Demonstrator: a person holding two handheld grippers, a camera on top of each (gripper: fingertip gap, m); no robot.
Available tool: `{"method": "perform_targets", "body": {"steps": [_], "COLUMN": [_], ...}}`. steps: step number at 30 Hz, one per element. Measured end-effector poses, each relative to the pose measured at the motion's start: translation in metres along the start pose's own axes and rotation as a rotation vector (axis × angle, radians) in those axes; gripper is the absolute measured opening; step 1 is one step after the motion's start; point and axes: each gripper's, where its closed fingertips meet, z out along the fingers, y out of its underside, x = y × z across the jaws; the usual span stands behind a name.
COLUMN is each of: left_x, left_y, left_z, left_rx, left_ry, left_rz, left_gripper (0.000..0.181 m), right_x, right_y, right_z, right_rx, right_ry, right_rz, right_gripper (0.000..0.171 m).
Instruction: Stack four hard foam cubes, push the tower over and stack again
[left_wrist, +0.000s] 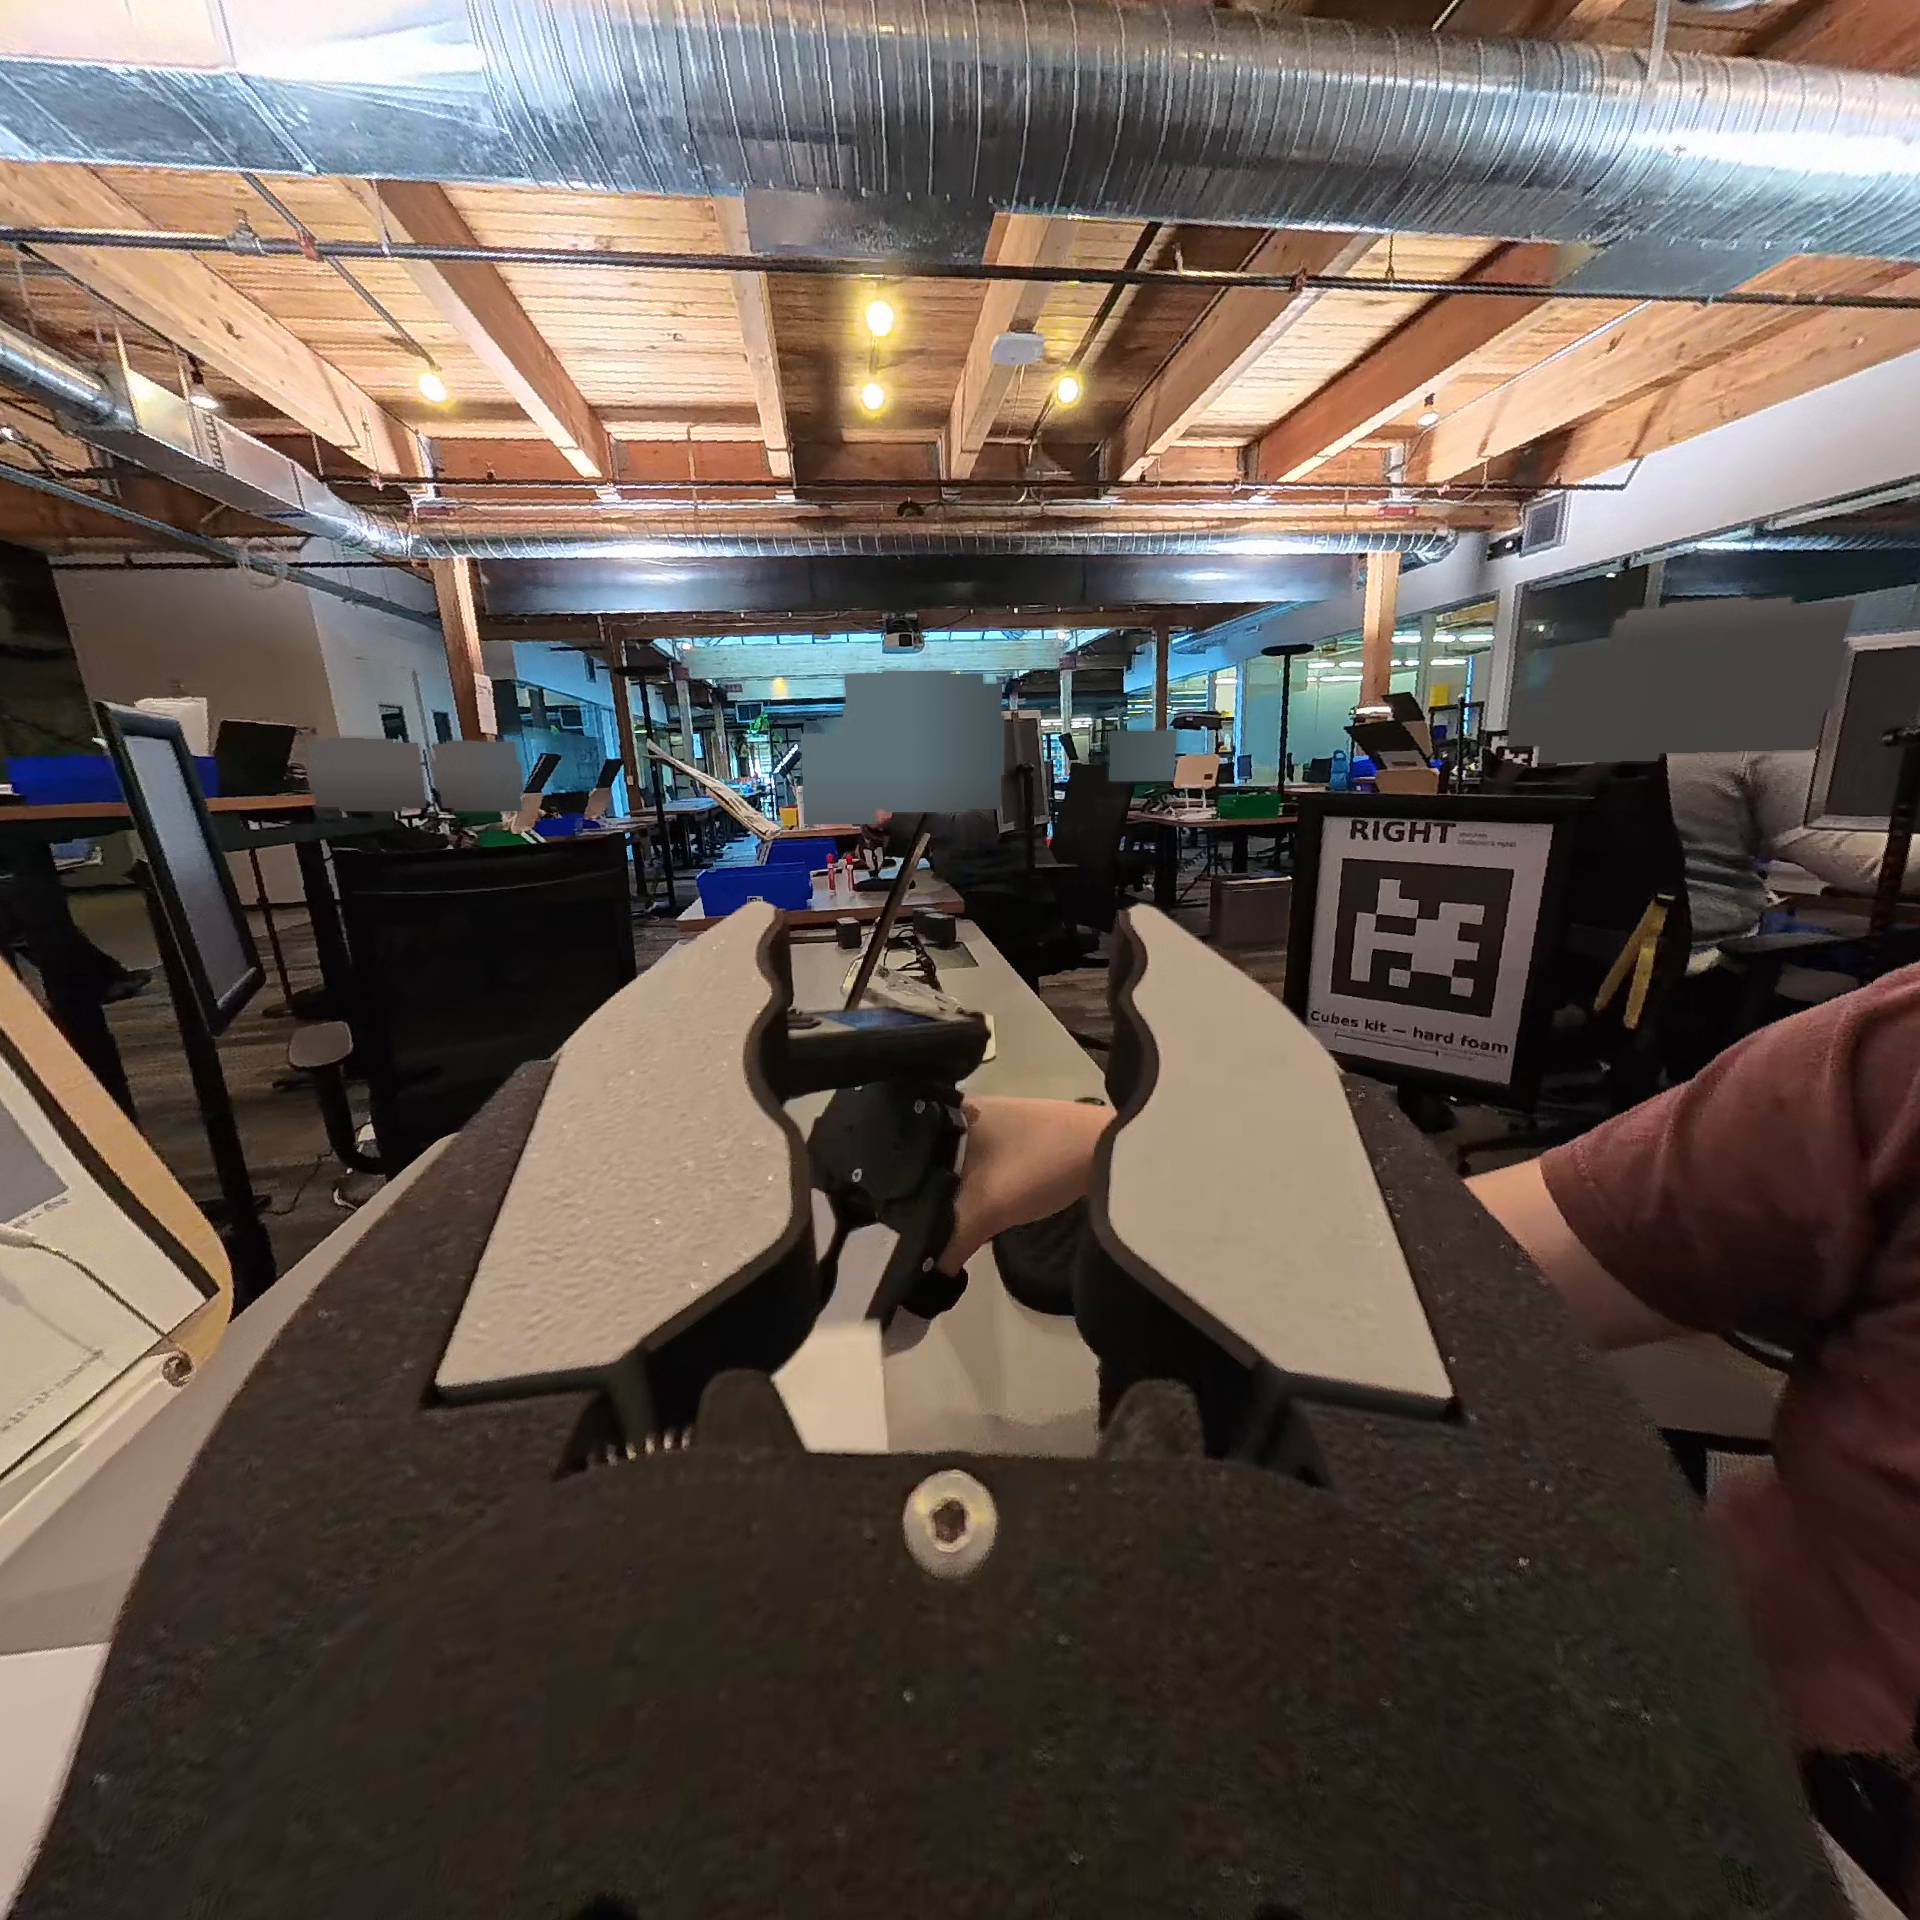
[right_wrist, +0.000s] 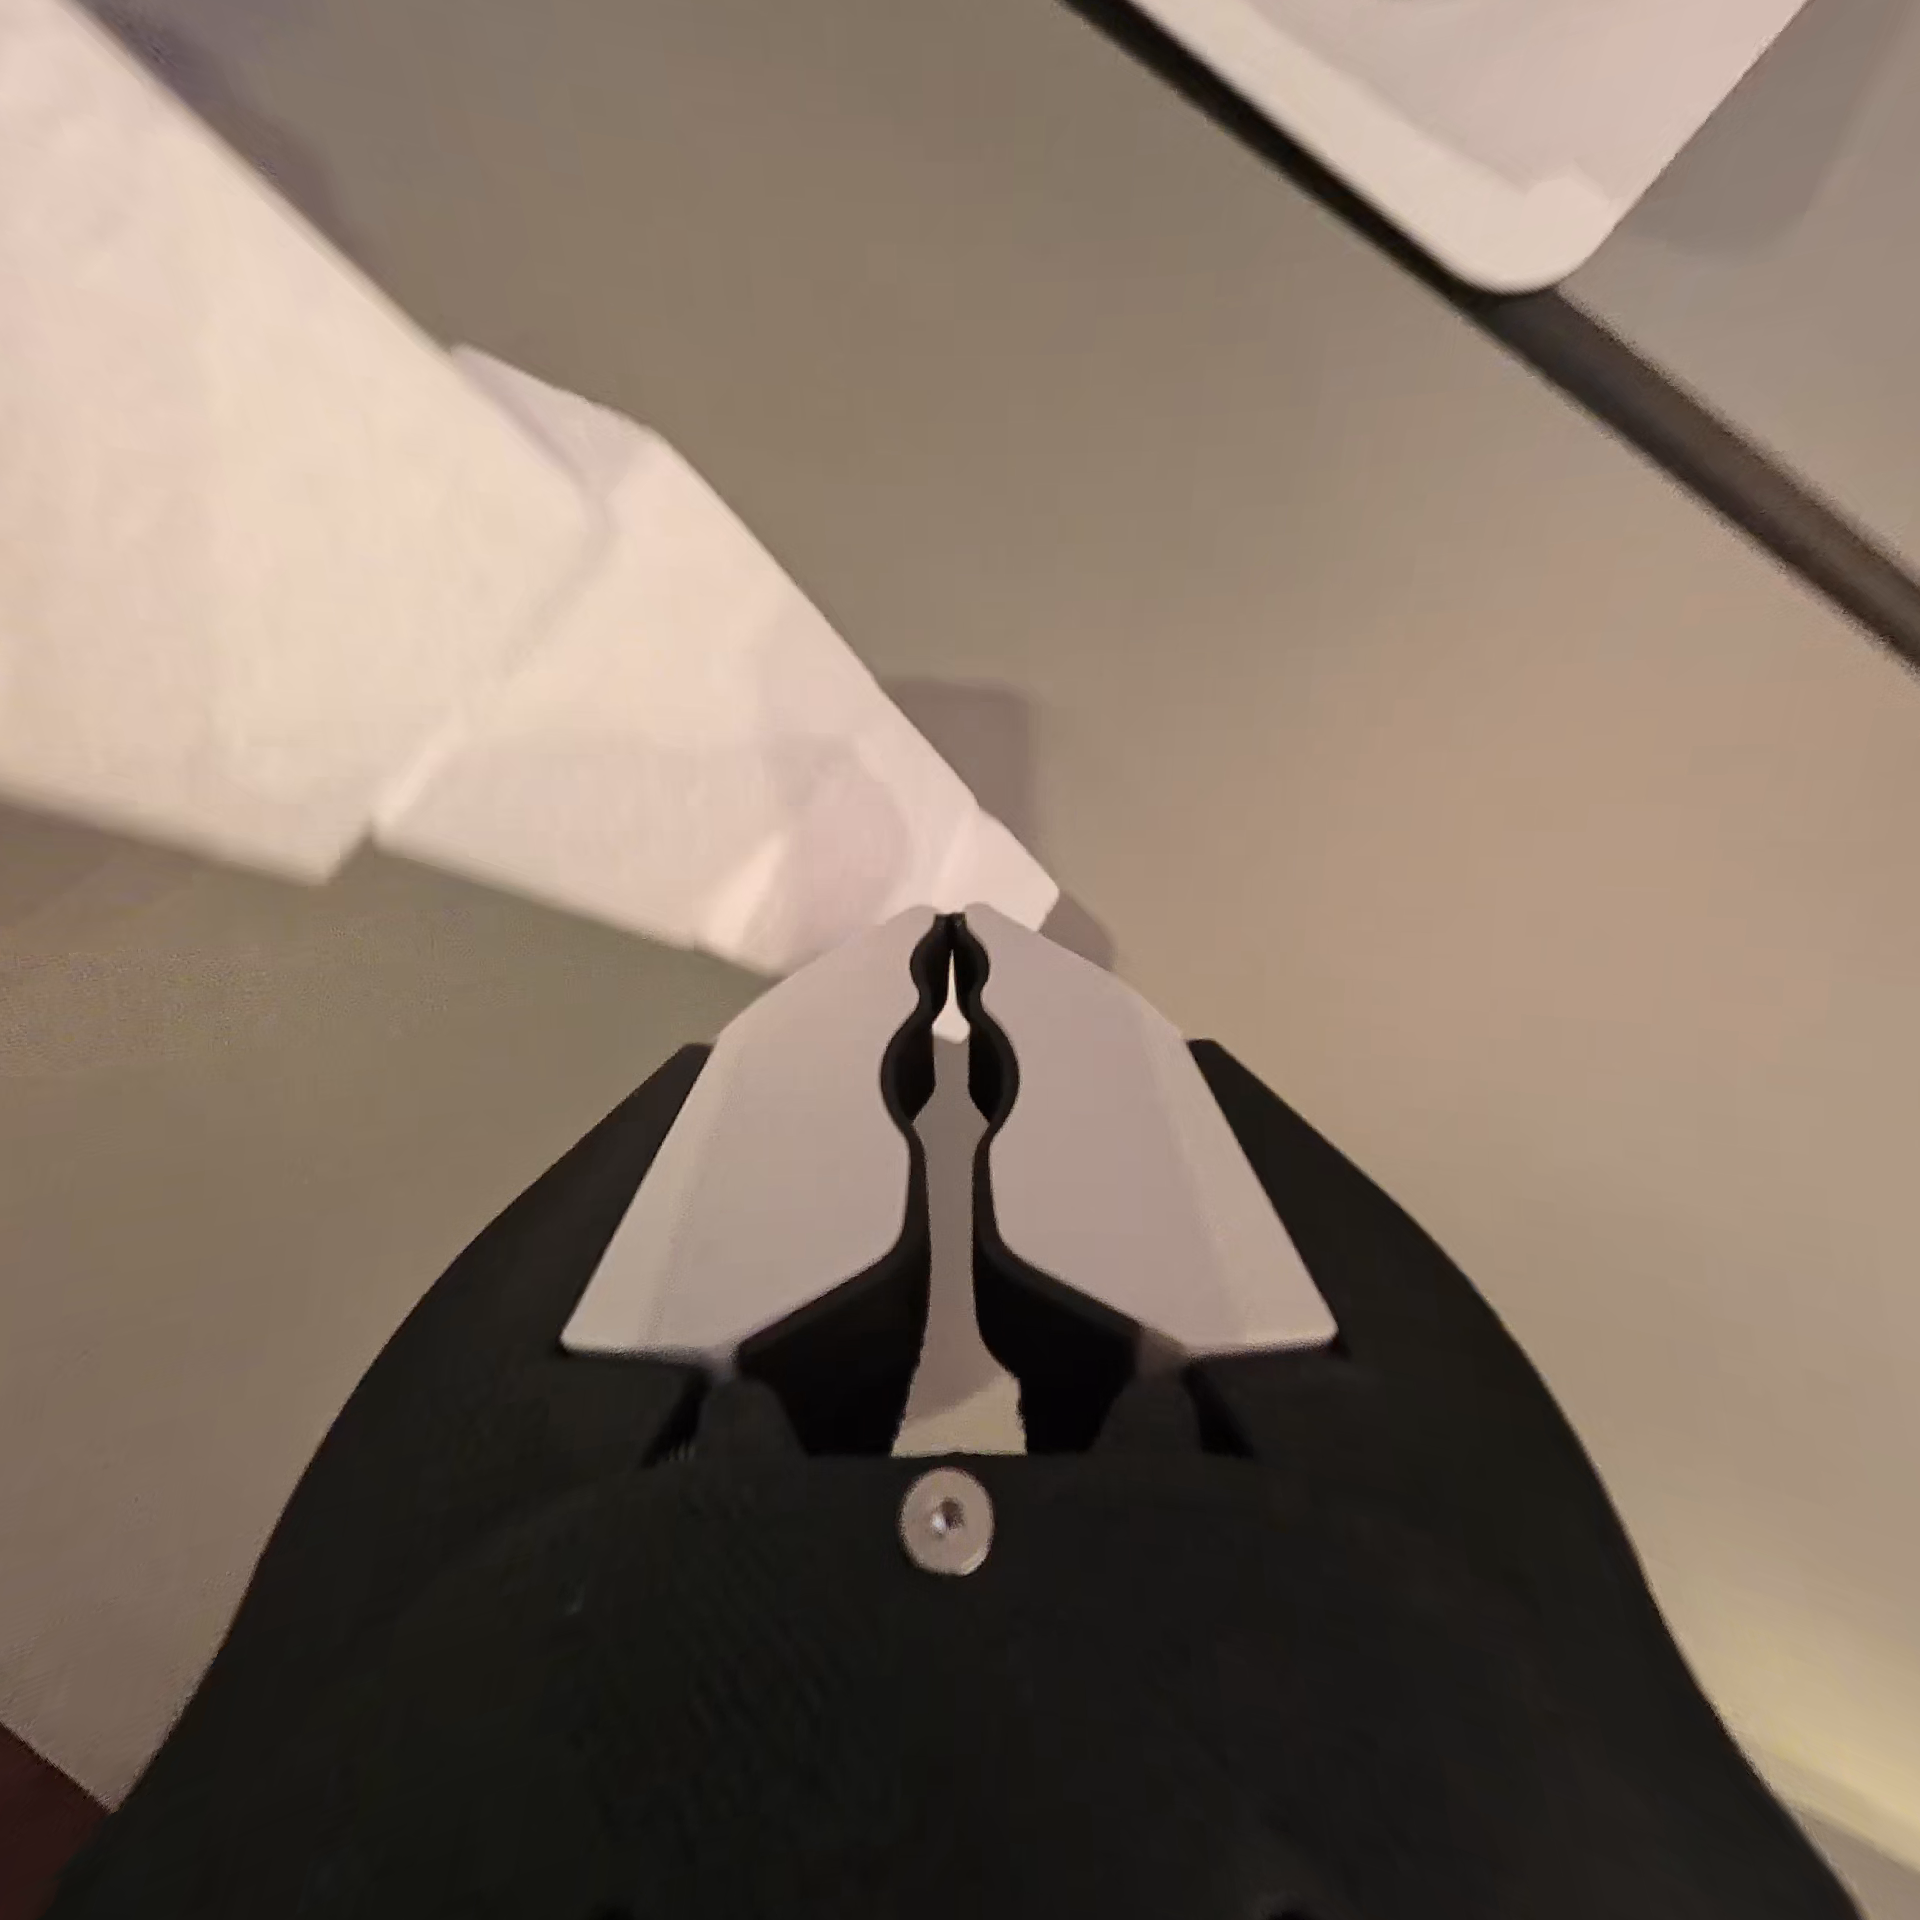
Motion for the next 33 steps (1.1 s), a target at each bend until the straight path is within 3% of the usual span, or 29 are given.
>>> {"method": "perform_targets", "body": {"steps": [3, 11, 17, 23, 27, 33], "left_x": [-0.006, -0.016, -0.015, -0.009, 0.009, 0.039], "left_y": [0.0, -0.003, 0.005, -0.004, 0.005, 0.024], "left_z": [-0.004, -0.013, -0.003, 0.027, 0.064, 0.102], "left_rx": [-0.015, -0.096, -0.19, -0.121, -0.097, -0.211], "left_ry": [-0.044, -0.197, -0.266, -0.311, -0.232, -0.278], "left_rz": [0.0, -0.023, 0.014, 0.04, -0.027, 0.209], "left_gripper": [0.058, 0.059, 0.059, 0.054, 0.053, 0.059], "right_x": [0.0, 0.009, 0.008, 0.01, 0.012, 0.029], "right_y": [-0.017, -0.033, -0.052, -0.065, -0.061, -0.05], "right_z": [-0.013, -0.027, -0.047, -0.073, -0.083, -0.106], "right_rx": [0.011, 0.046, 0.139, 0.283, 0.394, 0.442], "right_ry": [0.056, 0.005, -0.092, -0.192, -0.307, -0.292], "right_rz": [-0.063, -0.151, -0.247, -0.327, -0.303, -0.319], "right_gripper": [0.001, 0.002, 0.014, 0.029, 0.032, 0.038]}}
